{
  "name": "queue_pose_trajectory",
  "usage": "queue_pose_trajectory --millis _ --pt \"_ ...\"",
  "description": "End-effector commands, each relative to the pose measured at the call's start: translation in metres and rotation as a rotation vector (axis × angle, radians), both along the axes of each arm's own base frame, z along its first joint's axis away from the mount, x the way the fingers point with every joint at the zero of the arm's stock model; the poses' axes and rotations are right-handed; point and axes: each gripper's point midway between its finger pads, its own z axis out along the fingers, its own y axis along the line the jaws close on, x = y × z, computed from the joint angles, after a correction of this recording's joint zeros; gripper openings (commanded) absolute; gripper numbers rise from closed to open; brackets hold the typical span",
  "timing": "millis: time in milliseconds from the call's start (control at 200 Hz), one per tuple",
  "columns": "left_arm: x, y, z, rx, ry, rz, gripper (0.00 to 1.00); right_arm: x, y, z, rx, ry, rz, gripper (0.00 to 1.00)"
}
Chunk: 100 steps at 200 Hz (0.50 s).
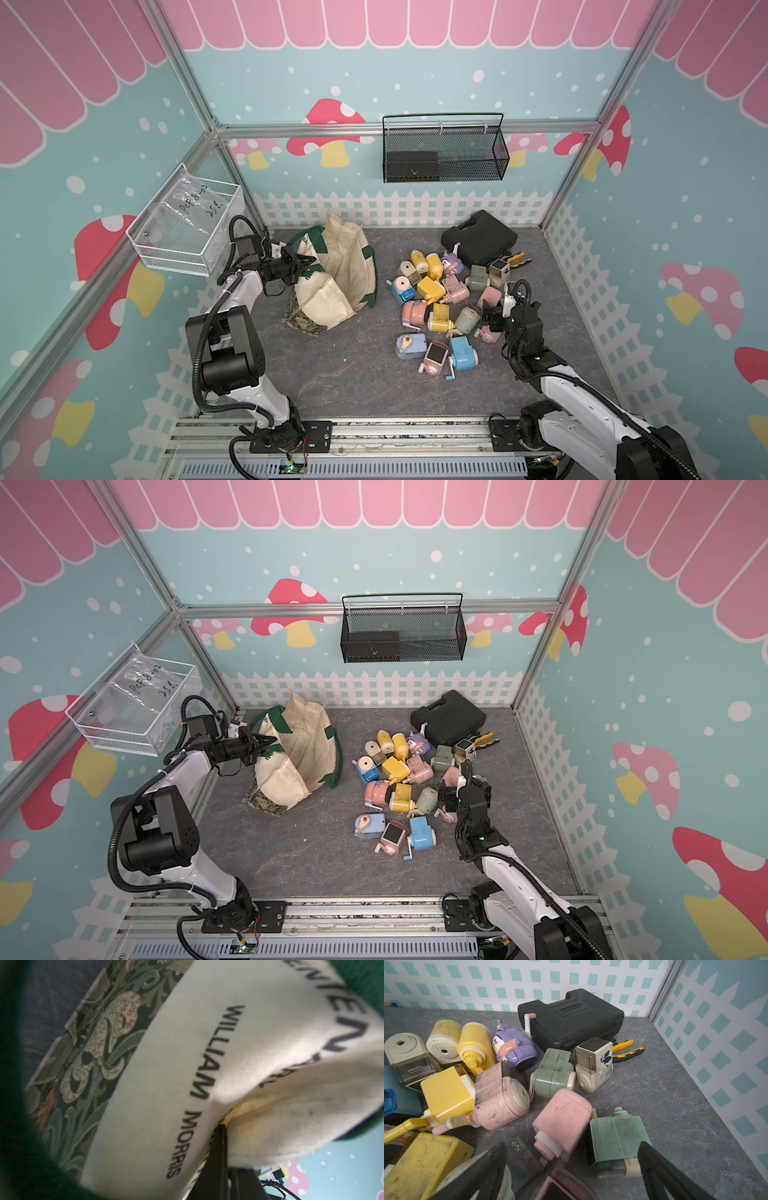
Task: Take out the pencil sharpeners from the tote bags
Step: Adjust the canvas bag at the center of the board.
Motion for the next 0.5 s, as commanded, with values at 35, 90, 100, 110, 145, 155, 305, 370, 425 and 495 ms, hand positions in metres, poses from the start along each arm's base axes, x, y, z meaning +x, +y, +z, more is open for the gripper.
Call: queue_pose_trajectory --millis 35,90,100,110,145,155,305,370,425,495 --pt "-0.009 0.045 -0.038 0.117 0.125 0.048 0.0 0.006 0.003 0.011 0.001 -0.032 0.026 1.0" --pt "-0.01 0.062 -0.043 0.096 0.134 0.1 0.0 0.006 0.003 0.011 0.002 -0.032 0.029 0.99" --pt "-0.01 0.065 -0.044 0.093 0.136 0.108 0.0 0.006 0.004 0.011 0.003 -0.033 0.03 1.0" --pt "-0.01 0.067 -0.045 0.086 0.139 0.118 0.0 0.006 0.004 0.011 0.003 -0.033 0.03 1.0" --pt "-0.01 0.073 -0.048 0.078 0.144 0.136 0.0 0.006 0.004 0.01 0.003 -0.031 0.033 1.0" --pt "-0.01 0.074 -0.049 0.077 0.147 0.138 0.0 0.006 0.004 0.01 0.002 -0.03 0.034 1.0" --pt "-0.014 0.092 -0.064 0.092 0.184 0.17 0.0 0.007 0.006 0.01 0.003 -0.027 0.044 1.0" --pt "-0.012 0.104 -0.064 0.023 0.155 0.216 0.0 0.007 0.006 0.01 0.002 -0.028 0.047 1.0" --pt "-0.009 0.109 -0.067 -0.039 0.13 0.261 0.0 0.007 0.006 0.011 0.004 -0.033 0.051 1.0" --pt "-0.009 0.089 -0.07 0.019 0.15 0.189 0.0 0.007 0.007 0.011 0.011 -0.034 0.054 1.0"
